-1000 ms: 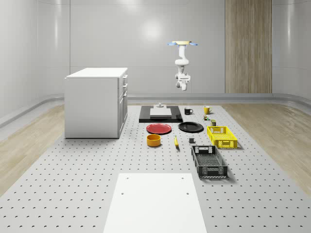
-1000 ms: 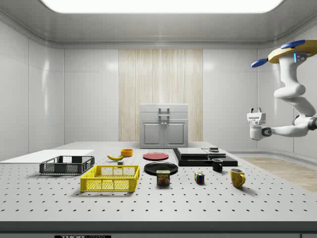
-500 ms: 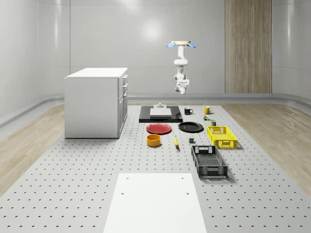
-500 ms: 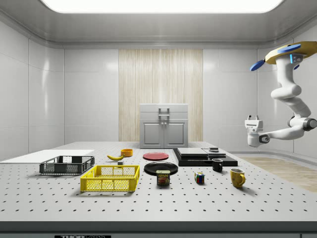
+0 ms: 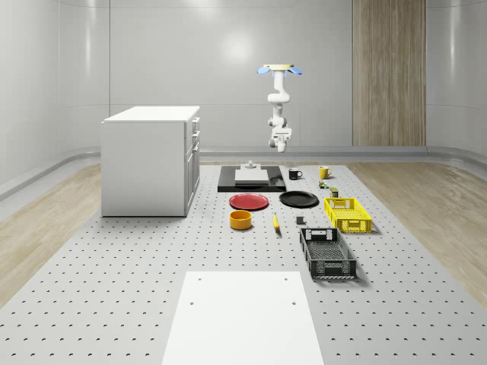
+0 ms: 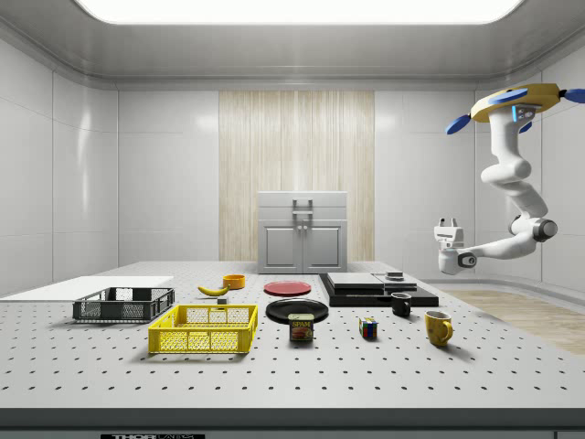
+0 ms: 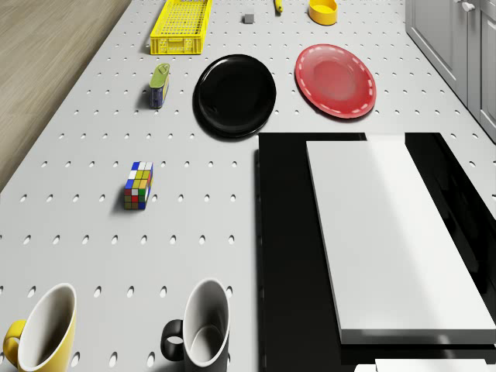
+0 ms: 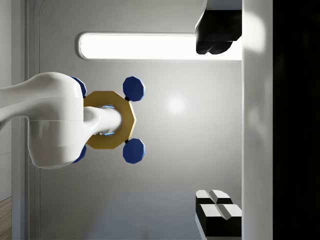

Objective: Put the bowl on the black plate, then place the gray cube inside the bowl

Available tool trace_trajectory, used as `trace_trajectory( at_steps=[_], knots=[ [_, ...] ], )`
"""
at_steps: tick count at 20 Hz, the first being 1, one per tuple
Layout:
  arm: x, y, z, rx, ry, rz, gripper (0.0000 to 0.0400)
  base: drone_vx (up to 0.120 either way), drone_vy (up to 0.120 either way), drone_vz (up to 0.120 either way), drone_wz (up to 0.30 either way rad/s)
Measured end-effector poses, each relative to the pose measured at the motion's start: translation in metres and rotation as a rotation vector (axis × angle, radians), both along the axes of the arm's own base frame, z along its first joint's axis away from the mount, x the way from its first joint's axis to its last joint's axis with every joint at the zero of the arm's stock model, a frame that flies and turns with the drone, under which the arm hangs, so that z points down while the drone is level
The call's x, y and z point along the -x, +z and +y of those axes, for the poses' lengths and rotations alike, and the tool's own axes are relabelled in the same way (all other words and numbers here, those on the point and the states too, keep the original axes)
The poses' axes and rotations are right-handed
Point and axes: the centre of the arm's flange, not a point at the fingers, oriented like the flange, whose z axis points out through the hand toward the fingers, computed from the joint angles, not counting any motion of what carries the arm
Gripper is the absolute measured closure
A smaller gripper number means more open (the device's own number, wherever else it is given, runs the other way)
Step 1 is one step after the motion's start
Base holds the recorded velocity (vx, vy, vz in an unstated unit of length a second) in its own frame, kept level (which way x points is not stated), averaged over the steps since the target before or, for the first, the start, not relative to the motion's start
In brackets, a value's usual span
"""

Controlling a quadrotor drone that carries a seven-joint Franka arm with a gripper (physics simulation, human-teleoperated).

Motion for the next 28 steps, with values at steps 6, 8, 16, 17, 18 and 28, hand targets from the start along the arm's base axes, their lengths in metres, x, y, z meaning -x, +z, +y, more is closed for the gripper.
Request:
trace_trajectory(
  at_steps=[6, 8, 16, 17, 18, 28],
  knots=[
    [0.0002, 0.0025, 0.0000, 0.000, 0.000, -0.005, 0.0000, 0.120, -0.120, 0.000, 0.000],
    [0.0003, 0.0028, 0.0000, 0.000, 0.000, -0.006, 0.0000, 0.120, -0.120, 0.000, 0.000],
    [0.0009, 0.0032, 0.0002, 0.001, 0.000, -0.012, 0.0000, 0.120, -0.120, 0.000, 0.000],
    [0.0009, 0.0032, 0.0002, 0.002, 0.000, -0.013, 0.0000, 0.120, -0.120, 0.000, 0.000],
    [0.0010, 0.0032, 0.0002, 0.002, 0.000, -0.014, 0.0000, 0.120, -0.120, 0.000, 0.000],
    [0.0018, 0.0032, 0.0012, 0.012, 0.000, -0.021, 0.0000, 0.120, -0.120, 0.000, 0.000]
  ],
)
